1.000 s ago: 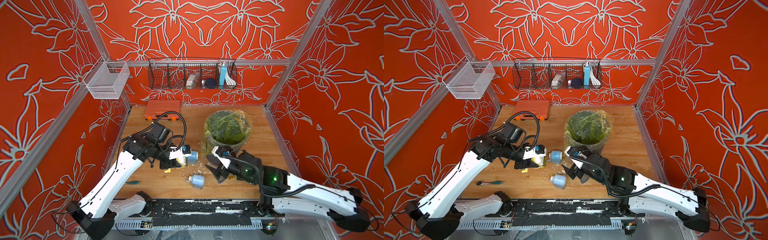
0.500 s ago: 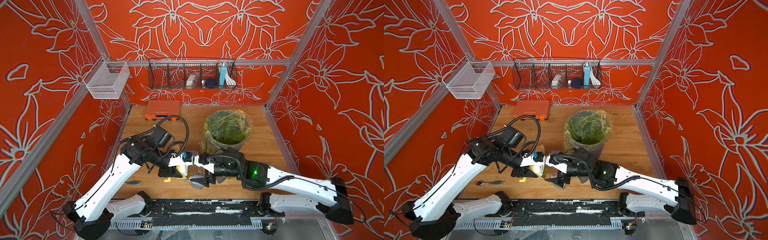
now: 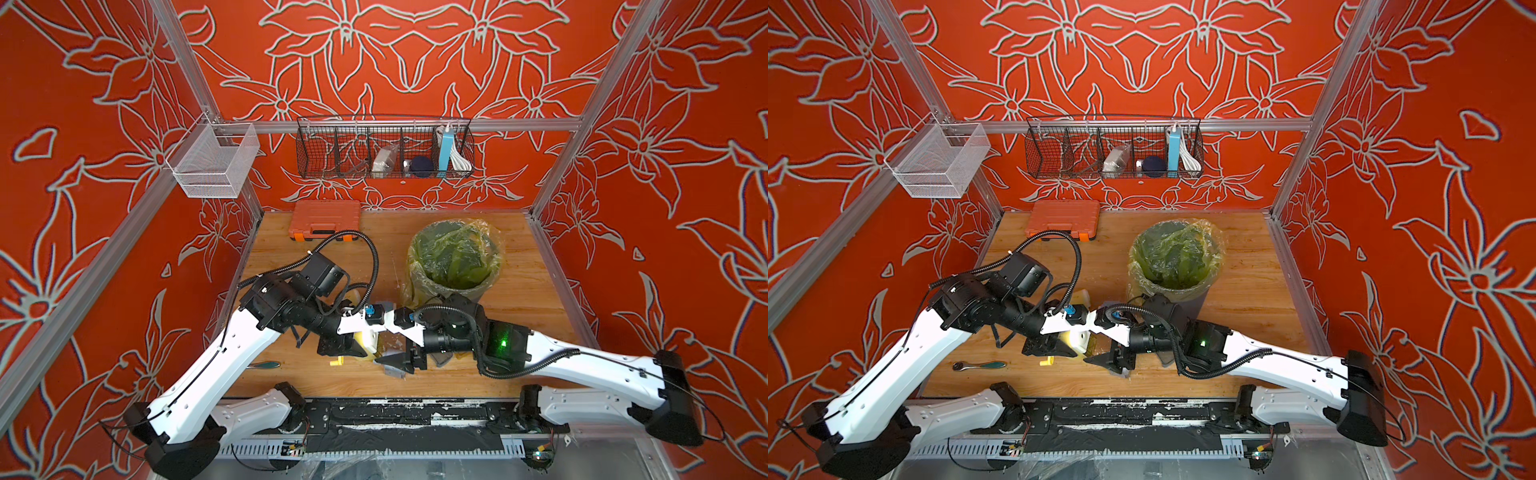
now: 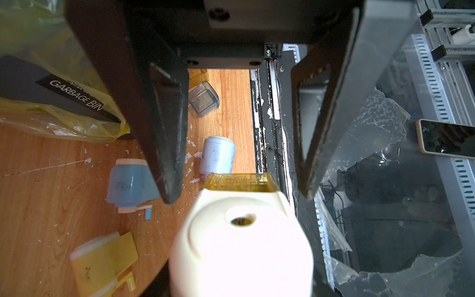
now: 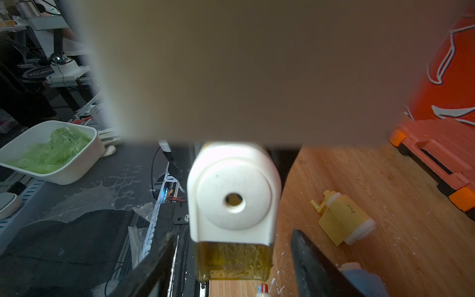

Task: Take out the pencil sharpener tray and clean the shavings
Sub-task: Open the container of the pencil sharpener.

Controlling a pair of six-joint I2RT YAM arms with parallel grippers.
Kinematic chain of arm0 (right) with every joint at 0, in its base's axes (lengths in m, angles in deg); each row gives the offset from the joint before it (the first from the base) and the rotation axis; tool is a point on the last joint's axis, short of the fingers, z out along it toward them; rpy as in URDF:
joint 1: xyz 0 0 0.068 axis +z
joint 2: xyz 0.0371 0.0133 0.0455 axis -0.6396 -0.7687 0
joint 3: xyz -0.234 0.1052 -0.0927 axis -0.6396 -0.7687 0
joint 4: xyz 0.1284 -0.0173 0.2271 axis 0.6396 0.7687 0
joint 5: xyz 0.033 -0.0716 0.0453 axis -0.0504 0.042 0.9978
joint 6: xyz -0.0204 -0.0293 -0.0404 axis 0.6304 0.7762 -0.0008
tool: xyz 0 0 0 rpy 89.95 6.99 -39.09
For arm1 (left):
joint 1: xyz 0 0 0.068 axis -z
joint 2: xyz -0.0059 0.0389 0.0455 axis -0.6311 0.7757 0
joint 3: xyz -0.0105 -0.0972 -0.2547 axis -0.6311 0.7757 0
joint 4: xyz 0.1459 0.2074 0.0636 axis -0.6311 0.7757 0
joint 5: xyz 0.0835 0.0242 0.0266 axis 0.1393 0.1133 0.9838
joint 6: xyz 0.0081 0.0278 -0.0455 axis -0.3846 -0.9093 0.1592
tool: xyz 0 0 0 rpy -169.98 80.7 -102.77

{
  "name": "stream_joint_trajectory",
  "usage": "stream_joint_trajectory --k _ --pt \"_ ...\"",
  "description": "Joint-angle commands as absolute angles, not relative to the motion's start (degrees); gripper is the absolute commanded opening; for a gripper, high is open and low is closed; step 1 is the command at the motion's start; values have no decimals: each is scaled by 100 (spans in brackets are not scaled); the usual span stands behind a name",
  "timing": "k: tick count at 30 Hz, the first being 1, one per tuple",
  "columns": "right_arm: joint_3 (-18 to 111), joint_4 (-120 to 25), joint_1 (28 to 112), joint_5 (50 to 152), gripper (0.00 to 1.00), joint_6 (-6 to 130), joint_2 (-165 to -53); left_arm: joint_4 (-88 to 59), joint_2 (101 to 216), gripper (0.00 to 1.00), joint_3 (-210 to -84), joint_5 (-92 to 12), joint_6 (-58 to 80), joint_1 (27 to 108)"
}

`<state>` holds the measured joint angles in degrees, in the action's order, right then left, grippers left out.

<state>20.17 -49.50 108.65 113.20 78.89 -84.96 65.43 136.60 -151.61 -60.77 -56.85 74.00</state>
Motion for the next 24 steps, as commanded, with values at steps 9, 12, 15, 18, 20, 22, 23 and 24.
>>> stream_joint_trajectory --k 9,12,15,18,20,22,23,24 --pt "1736 -5130 10842 11514 64 7767 -8582 6353 13474 0 -15345 -6385 -5646 7447" --pt "1654 -5194 10842 11457 64 7740 -8536 6317 13468 0 -15363 -6420 -5629 7447" --pt "1640 -5206 10843 11422 64 7724 -8504 6300 13478 0 -15361 -6447 -5606 7447" --pt "1668 -5205 10849 11403 63 7707 -8513 6267 13478 0 -15345 -6471 -5586 7446" --pt "1678 -5244 10845 11397 63 7687 -8514 6248 13477 0 -15350 -6489 -5573 7447" --pt "1679 -5299 10845 11394 63 7648 -8515 6247 13482 0 -15345 -6491 -5559 7456" --pt "1684 -5310 10848 11393 63 7630 -8509 6253 13481 0 -15344 -6491 -5559 7460" --pt "1686 -5319 10847 11377 63 7616 -8500 6271 13485 0 -15336 -6482 -5559 7457"
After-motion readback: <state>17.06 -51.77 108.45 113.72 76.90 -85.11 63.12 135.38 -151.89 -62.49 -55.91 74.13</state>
